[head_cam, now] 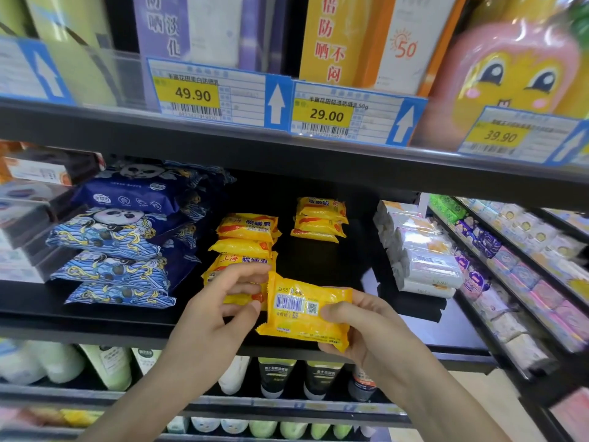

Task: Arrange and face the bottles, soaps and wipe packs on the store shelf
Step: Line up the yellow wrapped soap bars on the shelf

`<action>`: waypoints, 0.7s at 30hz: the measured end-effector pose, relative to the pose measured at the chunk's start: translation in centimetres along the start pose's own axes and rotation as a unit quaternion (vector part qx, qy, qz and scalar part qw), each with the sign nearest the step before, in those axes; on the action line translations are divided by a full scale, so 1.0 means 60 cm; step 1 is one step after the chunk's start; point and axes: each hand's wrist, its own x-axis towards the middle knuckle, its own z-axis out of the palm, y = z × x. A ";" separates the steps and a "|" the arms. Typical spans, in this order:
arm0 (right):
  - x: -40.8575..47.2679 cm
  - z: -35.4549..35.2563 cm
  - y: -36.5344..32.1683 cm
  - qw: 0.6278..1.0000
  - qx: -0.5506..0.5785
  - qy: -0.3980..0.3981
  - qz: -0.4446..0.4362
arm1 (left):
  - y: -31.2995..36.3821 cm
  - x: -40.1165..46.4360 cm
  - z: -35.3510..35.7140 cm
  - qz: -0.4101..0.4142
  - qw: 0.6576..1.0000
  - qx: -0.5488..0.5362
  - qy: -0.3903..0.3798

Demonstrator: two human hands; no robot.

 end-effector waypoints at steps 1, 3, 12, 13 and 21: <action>-0.001 -0.001 0.001 1.000 -0.008 0.004 -0.008 | 0.001 0.000 0.000 0.002 1.000 0.001 0.006; -0.001 -0.002 0.005 0.999 -0.024 0.011 -0.028 | 0.004 0.002 0.001 -0.008 1.000 -0.006 0.024; -0.013 0.001 0.007 0.973 -0.118 0.035 -0.197 | 0.021 0.022 -0.012 -0.182 0.980 -0.059 0.059; -0.014 0.002 0.007 0.966 -0.135 0.033 -0.219 | 0.024 0.024 -0.011 -0.213 0.973 -0.078 0.047; -0.011 0.011 0.025 0.858 -0.312 0.037 -0.406 | 0.055 0.021 0.010 -0.332 0.902 -0.262 -0.092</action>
